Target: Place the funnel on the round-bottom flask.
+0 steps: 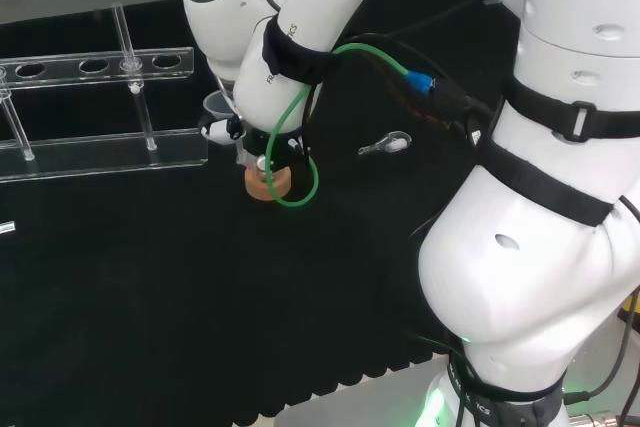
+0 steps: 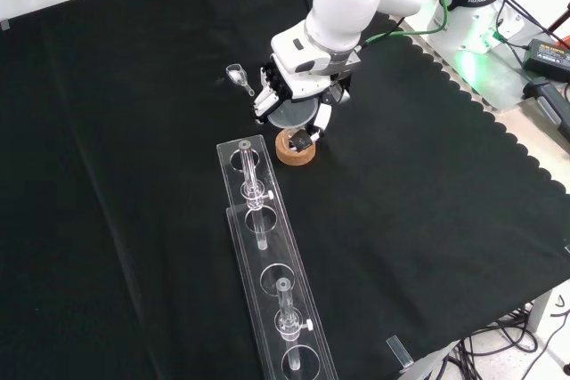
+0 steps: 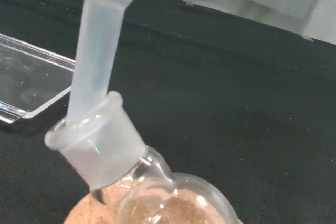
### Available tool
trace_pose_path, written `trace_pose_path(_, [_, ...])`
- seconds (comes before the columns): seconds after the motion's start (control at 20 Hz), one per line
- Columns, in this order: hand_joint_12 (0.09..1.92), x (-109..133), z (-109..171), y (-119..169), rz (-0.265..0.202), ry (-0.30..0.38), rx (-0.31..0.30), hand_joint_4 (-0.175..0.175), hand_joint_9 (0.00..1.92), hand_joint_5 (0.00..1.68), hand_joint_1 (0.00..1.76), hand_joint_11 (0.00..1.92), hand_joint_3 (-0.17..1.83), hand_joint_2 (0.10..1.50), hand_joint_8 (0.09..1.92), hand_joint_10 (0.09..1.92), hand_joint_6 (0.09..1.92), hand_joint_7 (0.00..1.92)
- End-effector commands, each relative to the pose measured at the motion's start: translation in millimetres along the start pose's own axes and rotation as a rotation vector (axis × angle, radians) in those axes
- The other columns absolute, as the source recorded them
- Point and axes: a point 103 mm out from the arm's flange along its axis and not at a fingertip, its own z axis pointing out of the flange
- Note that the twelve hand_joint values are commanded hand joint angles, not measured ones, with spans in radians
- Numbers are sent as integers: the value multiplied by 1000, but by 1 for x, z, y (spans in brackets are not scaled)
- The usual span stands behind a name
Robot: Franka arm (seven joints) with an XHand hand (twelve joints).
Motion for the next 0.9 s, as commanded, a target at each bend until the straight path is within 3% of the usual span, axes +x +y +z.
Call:
trace_pose_path(0.05, [1496, -15, 0, -2, 10, -15, -6, -175, 1874, 1126, 1181, 1920, 739, 686, 1368, 1267, 964, 1369])
trace_pose_path(0.9, [1496, -38, -12, -9, 19, -69, -17, -175, 1873, 1126, 1181, 1920, 741, 685, 1368, 1268, 965, 1368])
